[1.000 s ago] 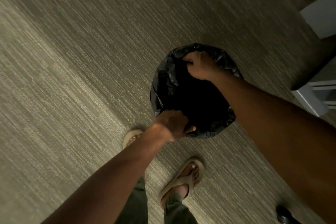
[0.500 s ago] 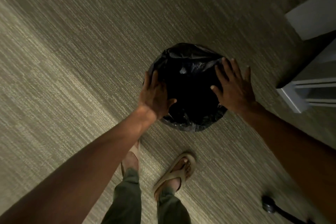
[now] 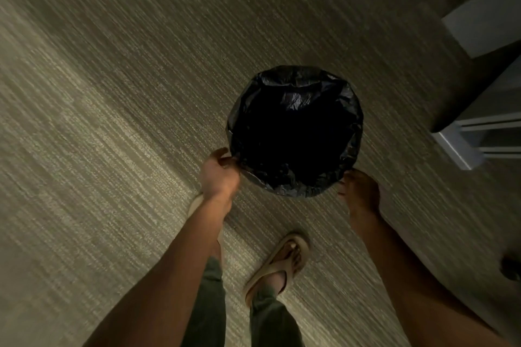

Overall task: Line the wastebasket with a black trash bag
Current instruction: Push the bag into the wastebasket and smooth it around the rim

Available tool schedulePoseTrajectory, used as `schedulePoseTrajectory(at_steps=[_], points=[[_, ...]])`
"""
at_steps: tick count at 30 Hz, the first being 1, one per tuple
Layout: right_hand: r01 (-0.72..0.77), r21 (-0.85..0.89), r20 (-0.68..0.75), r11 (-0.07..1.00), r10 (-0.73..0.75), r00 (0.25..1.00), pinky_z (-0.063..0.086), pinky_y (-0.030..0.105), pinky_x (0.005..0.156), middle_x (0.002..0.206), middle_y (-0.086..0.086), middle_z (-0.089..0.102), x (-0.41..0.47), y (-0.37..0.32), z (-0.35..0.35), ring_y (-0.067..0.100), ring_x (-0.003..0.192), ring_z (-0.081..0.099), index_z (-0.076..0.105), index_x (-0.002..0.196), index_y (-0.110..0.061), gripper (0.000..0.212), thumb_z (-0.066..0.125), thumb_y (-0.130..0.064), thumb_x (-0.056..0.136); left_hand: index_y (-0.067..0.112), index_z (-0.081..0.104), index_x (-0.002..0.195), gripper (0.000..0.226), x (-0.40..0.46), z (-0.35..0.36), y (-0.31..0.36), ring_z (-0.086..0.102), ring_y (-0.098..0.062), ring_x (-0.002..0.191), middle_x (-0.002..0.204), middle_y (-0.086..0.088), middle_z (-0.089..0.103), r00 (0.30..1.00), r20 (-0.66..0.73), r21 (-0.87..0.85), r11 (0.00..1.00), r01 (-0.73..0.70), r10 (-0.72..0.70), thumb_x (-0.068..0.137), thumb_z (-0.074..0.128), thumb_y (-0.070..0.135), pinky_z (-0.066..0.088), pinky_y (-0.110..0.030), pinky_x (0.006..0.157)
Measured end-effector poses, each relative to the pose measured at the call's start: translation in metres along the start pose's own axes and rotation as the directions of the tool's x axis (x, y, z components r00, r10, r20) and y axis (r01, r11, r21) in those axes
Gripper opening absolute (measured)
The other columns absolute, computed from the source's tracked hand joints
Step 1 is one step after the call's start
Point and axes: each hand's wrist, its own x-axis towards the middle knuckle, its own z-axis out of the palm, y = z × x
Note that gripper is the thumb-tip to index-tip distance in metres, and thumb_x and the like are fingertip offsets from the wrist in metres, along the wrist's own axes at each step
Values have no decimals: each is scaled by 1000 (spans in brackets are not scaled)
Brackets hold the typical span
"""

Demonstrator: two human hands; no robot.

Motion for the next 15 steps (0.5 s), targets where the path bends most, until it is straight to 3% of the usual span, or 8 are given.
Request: schedulePoseTrajectory(at_steps=[3, 6, 10, 12, 15], points=[[-33, 247, 41, 968, 24, 999, 60, 42, 75, 104, 13, 75, 0, -1, 8, 27, 87, 75, 71, 94, -21, 20, 55, -18, 104, 16, 74, 107, 16, 8, -1, -2, 74, -32, 106, 108, -9, 79, 998, 64, -58, 998, 25, -21, 95, 67, 8, 61, -48, 97], [-19, 327, 38, 945, 6, 999, 60, 26, 57, 86, -9, 77, -2, -6, 9, 8, 71, 77, 72, 102, -19, 15, 57, -19, 105, 7, 79, 111, 22, 17, -2, 2, 75, -35, 104, 106, -13, 80, 994, 103, -42, 999, 25, -21, 90, 73, 10, 62, -51, 95], [79, 312, 45, 947, -97, 994, 59, 28, 67, 98, -8, 74, -8, -24, 13, 9, 85, 73, 71, 108, -15, 14, 58, -17, 104, 10, 81, 101, 15, 32, -10, 13, 76, -33, 94, 93, -12, 80, 995, 92, -13, 999, -35, 36, 89, 74, 13, 61, -43, 83], [96, 321, 45, 942, -117, 992, 59, 35, 77, 103, -1, 73, -10, -40, 21, 12, 89, 71, 70, 119, -10, 20, 58, -18, 104, 9, 80, 106, 18, 39, -18, 20, 76, -31, 98, 97, -11, 80, 996, 84, -29, 999, -38, 40, 90, 73, 15, 62, -45, 88], [117, 318, 53, 941, -140, 989, 61, 26, 67, 100, -1, 73, -14, -71, 41, 6, 81, 73, 70, 118, -10, 20, 58, -18, 104, 5, 75, 115, 23, 52, -39, 35, 74, -27, 100, 110, -13, 79, 997, 68, -81, 996, -31, 37, 94, 69, 13, 61, -43, 96]])
